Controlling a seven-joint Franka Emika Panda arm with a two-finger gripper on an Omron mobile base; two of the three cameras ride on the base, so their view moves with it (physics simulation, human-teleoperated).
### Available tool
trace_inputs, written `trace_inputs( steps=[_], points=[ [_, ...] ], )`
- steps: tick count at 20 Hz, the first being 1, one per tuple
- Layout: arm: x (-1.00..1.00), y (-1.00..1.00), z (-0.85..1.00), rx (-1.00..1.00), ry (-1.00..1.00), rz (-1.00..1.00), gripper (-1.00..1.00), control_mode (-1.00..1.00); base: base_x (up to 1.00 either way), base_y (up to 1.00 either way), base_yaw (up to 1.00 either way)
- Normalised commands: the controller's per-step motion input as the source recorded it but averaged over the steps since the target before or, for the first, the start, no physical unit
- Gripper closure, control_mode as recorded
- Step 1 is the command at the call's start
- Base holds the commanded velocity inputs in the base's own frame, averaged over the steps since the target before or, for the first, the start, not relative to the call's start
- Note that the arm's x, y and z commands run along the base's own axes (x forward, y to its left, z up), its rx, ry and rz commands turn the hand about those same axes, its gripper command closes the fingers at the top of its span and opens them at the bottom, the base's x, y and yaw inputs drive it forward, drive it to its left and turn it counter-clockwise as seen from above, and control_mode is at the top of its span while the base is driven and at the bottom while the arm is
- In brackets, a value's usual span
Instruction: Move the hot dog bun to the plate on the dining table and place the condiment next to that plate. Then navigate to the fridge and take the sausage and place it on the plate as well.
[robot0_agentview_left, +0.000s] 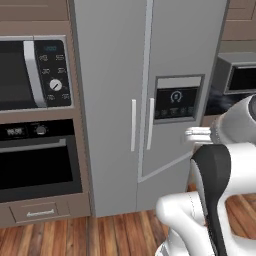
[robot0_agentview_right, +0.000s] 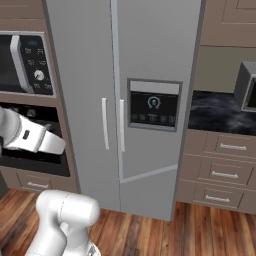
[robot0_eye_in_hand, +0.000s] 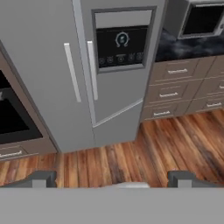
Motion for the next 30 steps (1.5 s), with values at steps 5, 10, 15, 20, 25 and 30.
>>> trace_inputs(
  steps=[5,10,15,20,25,30],
  points=[
    [0.89,-0.17,-0.01,0.17,0.01,0.22,-1.0,-1.0,0.0,0.0,0.0],
    [0.77,-0.26,-0.26,0.08,0.0,0.22,-1.0,-1.0,0.0,0.0,0.0],
    [0.78,-0.02,-0.42,-0.04,0.0,0.06,-1.0,-1.0,0.0,0.0,0.0],
    [0.69,0.0,-0.34,-0.07,0.04,0.01,-1.0,-1.0,0.0,0.0,0.0],
    [0.66,0.0,-0.26,-0.02,0.05,0.0,-1.0,-1.0,0.0,0.0,0.0],
    [0.65,0.0,-0.23,-0.02,0.0,-0.04,-1.0,-1.0,0.0,0.0,0.0]
  ],
)
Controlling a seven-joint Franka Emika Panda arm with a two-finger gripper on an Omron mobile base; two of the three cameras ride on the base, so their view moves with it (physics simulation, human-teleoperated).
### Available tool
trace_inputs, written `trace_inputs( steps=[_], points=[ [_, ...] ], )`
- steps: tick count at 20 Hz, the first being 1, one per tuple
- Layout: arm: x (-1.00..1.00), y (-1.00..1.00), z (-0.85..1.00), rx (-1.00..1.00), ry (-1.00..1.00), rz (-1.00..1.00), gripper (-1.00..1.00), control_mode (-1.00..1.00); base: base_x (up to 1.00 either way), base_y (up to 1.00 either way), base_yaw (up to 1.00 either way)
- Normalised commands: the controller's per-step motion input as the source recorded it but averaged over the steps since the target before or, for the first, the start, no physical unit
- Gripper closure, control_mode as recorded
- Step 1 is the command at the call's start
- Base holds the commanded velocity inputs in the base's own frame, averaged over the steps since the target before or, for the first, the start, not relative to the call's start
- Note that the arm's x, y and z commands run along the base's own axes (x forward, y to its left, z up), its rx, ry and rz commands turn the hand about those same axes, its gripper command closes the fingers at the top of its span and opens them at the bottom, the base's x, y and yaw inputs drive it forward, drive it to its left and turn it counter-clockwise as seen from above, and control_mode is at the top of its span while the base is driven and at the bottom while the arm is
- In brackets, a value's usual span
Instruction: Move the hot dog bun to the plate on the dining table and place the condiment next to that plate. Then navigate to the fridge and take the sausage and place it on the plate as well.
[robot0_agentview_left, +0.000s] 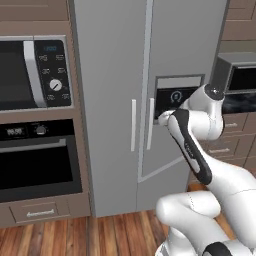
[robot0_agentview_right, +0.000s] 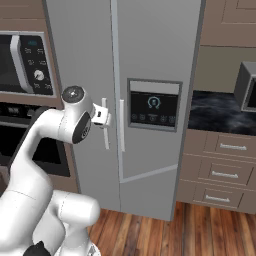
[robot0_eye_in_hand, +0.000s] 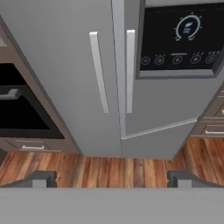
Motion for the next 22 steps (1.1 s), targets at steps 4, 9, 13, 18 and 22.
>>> trace_inputs(
  steps=[4,9,13,18,22],
  points=[
    [0.68,0.0,-0.29,-0.06,0.0,-0.08,-1.0,-1.0,0.0,0.0,0.0],
    [0.66,-0.05,-0.24,-0.04,0.0,-0.09,-1.0,-1.0,0.0,0.0,0.0],
    [0.63,-0.09,-0.24,-0.01,0.0,-0.06,-1.0,-1.0,0.0,0.0,0.0],
    [0.63,-0.11,-0.24,0.0,0.0,-0.04,-1.0,-1.0,0.0,0.0,0.0],
    [0.69,-0.05,-0.19,0.0,0.02,-0.01,-1.0,-1.0,0.0,0.0,0.0]
  ],
)
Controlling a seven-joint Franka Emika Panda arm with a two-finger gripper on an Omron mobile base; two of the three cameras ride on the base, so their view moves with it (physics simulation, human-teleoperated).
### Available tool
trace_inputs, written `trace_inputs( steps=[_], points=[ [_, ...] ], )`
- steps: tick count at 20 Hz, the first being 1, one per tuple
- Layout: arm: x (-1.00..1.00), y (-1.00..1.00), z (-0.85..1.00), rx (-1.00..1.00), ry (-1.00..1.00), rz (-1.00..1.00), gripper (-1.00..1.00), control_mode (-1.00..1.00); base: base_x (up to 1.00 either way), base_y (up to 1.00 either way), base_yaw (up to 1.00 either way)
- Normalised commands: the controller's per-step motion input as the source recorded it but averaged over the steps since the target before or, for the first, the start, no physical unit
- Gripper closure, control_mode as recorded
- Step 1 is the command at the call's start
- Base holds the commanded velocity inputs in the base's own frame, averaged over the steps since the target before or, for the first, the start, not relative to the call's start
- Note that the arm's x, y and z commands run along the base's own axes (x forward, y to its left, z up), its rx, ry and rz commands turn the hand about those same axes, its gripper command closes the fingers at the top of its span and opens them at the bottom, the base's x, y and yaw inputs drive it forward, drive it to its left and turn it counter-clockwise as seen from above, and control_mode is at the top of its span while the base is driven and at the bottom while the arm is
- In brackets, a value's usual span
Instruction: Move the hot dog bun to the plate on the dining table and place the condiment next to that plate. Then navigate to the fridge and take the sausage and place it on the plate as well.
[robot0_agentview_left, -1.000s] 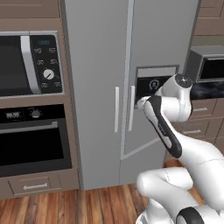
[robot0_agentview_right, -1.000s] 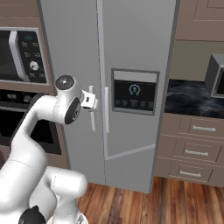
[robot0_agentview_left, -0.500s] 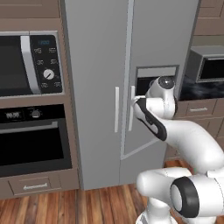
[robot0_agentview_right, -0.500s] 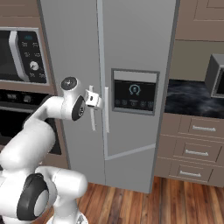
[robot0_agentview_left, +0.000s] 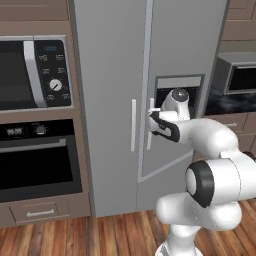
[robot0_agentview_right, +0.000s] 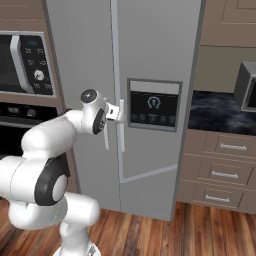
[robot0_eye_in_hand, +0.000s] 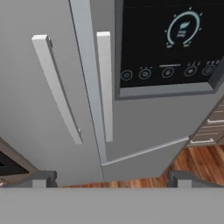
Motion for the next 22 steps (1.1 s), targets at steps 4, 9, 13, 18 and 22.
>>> trace_inputs(
  steps=[4,9,13,18,22],
  points=[
    [0.69,0.0,-0.21,0.0,0.03,0.0,-1.0,-1.0,0.0,0.0,0.0],
    [0.69,0.0,-0.26,0.0,0.03,0.0,-1.0,-1.0,0.0,0.0,0.0],
    [0.7,0.0,-0.31,0.0,0.02,0.0,-1.0,-1.0,0.0,0.0,0.0],
    [0.67,-0.01,-0.35,0.0,0.01,0.0,-1.0,-1.0,0.0,0.0,0.0],
    [0.68,-0.06,-0.36,0.0,0.0,0.0,-1.0,-1.0,0.0,0.0,0.0]
  ],
)
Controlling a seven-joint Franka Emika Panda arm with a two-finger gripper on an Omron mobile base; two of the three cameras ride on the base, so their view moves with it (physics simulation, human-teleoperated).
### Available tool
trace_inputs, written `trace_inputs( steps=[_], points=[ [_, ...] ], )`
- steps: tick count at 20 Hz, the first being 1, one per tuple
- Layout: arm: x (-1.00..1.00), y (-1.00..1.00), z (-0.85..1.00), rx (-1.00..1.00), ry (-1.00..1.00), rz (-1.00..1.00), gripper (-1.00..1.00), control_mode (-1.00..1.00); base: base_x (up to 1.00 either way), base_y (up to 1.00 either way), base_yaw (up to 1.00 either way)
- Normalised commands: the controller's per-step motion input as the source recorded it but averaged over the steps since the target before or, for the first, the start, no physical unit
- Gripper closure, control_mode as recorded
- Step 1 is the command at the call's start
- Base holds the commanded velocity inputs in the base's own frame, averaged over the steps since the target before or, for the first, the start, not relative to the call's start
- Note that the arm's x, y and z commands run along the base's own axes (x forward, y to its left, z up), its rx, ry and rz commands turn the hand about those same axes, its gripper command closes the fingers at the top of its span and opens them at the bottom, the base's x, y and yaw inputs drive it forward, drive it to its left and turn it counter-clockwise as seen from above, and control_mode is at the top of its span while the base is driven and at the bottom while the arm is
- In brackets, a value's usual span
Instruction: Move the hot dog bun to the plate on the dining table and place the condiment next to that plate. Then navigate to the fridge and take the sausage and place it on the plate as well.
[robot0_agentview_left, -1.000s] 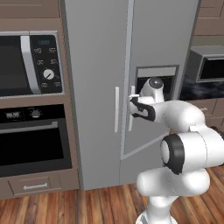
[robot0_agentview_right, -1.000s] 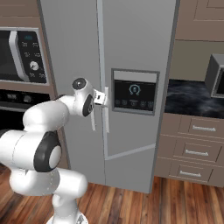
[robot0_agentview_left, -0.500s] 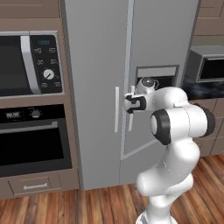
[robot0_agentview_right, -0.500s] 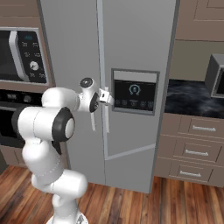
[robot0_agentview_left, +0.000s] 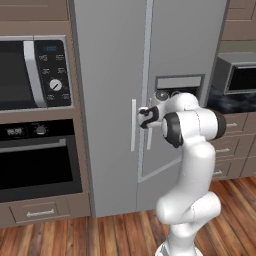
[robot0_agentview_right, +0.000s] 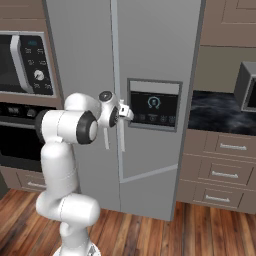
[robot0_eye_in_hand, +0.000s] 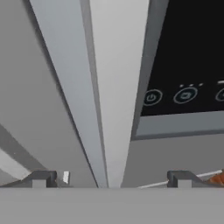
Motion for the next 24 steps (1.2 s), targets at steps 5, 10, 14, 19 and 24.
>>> trace_inputs(
  steps=[5,10,14,19,24],
  points=[
    [0.68,-0.08,-0.33,0.0,0.0,0.0,-1.0,-1.0,0.0,0.0,0.0],
    [0.55,-0.1,-0.31,0.0,0.0,0.0,-1.0,-1.0,0.0,0.0,0.0],
    [0.47,-0.06,-0.33,0.0,0.0,0.0,1.0,-1.0,0.0,0.0,0.0],
    [0.04,-0.02,-0.28,-0.03,0.02,0.0,1.0,-1.0,0.0,0.0,0.0],
    [-0.53,-0.09,-0.05,0.0,-0.06,-0.02,1.0,-1.0,0.0,0.0,0.0]
  ],
)
